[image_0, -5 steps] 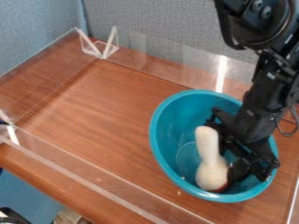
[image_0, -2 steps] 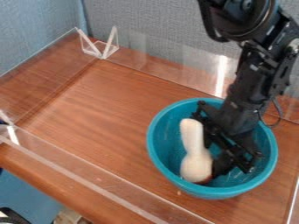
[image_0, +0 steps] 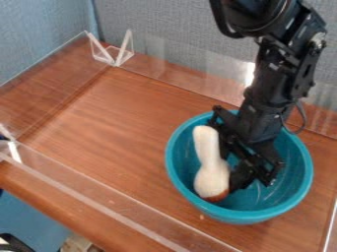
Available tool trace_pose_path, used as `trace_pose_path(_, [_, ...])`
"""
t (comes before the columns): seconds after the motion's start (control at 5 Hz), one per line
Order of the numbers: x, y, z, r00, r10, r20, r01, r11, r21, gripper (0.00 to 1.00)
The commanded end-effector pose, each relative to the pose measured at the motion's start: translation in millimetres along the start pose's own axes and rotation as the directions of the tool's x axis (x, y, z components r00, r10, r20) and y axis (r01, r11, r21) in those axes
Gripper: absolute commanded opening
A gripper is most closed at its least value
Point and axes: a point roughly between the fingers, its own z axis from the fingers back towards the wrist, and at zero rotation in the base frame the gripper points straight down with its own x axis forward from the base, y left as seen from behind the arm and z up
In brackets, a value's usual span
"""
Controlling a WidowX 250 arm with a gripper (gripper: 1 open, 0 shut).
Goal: Remove the mushroom from inside the blue bowl and put it on the table
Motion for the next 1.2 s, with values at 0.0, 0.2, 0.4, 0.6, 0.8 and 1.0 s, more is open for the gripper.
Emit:
trace_pose_path(0.0, [-2.8,9.2,23.5,0.997,0.015,0.081,-0.016,1.000,0.011,0.00])
trace_pose_path(0.2, [-4.2,13.0,24.3,0.996,0.007,0.085,-0.009,1.000,0.014,0.00])
trace_pose_path(0.4, [-5.8,17.0,24.7,0.996,0.001,0.089,-0.003,1.000,0.018,0.00])
trace_pose_path(0.6, [-6.8,20.5,25.1,0.996,-0.005,0.094,0.003,1.000,0.021,0.00])
trace_pose_path(0.8, [-7.5,23.4,26.1,0.995,-0.011,0.101,0.009,1.000,0.024,0.00])
trace_pose_path(1.0, [-8.1,25.4,26.8,0.994,-0.019,0.108,0.016,1.000,0.026,0.00])
